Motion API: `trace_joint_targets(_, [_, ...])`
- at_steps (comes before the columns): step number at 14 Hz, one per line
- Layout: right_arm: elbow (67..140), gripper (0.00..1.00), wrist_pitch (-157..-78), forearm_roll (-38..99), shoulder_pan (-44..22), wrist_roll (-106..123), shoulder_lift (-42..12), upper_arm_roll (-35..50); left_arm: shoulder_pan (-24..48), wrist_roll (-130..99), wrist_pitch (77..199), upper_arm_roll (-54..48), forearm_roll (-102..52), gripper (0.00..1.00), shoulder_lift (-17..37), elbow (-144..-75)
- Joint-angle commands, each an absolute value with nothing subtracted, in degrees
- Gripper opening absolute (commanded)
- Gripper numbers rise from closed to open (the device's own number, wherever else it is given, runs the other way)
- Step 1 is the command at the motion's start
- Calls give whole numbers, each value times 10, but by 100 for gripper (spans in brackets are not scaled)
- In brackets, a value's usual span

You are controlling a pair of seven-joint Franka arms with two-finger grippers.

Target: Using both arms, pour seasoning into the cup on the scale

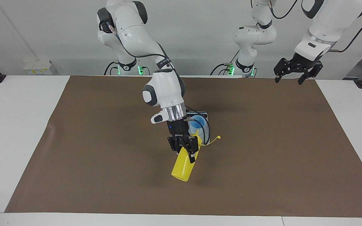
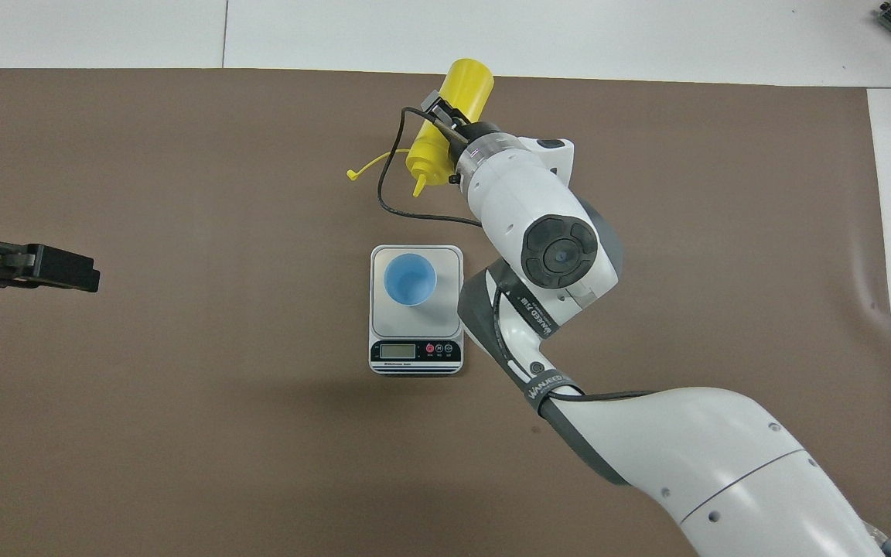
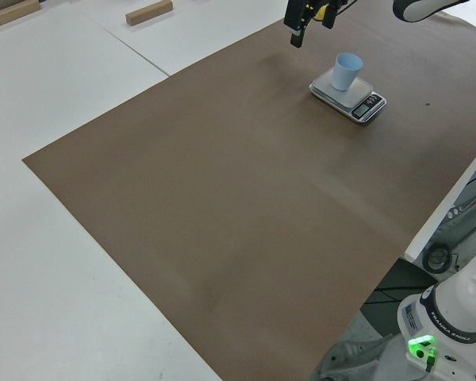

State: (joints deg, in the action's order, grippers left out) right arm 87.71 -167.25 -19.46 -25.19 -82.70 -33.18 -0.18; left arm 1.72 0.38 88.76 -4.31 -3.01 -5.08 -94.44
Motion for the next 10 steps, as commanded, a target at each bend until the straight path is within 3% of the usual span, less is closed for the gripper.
trace_joint_targets(1, [867,0,-1676,-214,-249,-838,-331,1,9,8,882,-47,-35,100,-64,-956])
trace_joint_targets(10, [859,0,-1672,-270,-272,-840,-348,-22,9,8,882,-47,-35,100,-64,-956])
